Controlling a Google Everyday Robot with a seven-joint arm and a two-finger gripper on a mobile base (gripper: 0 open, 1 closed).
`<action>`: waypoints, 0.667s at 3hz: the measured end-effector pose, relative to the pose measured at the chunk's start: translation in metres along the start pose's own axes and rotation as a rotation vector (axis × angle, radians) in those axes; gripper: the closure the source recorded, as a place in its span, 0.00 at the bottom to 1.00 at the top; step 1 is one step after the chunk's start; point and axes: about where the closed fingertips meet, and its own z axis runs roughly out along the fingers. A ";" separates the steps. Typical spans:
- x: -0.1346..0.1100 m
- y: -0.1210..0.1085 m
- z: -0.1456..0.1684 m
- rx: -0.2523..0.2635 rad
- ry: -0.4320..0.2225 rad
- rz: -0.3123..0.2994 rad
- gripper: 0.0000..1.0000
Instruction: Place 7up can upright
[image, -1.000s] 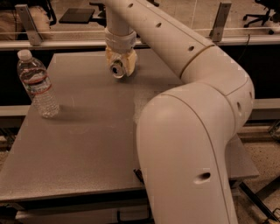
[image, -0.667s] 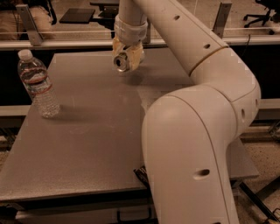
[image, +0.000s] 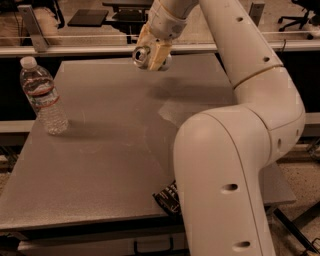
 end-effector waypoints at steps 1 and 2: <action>-0.001 0.005 -0.011 0.039 -0.130 0.167 1.00; -0.001 0.010 -0.024 0.060 -0.257 0.337 1.00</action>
Offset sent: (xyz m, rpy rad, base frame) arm -0.0189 -0.0552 0.0515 0.3751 0.4932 -0.3062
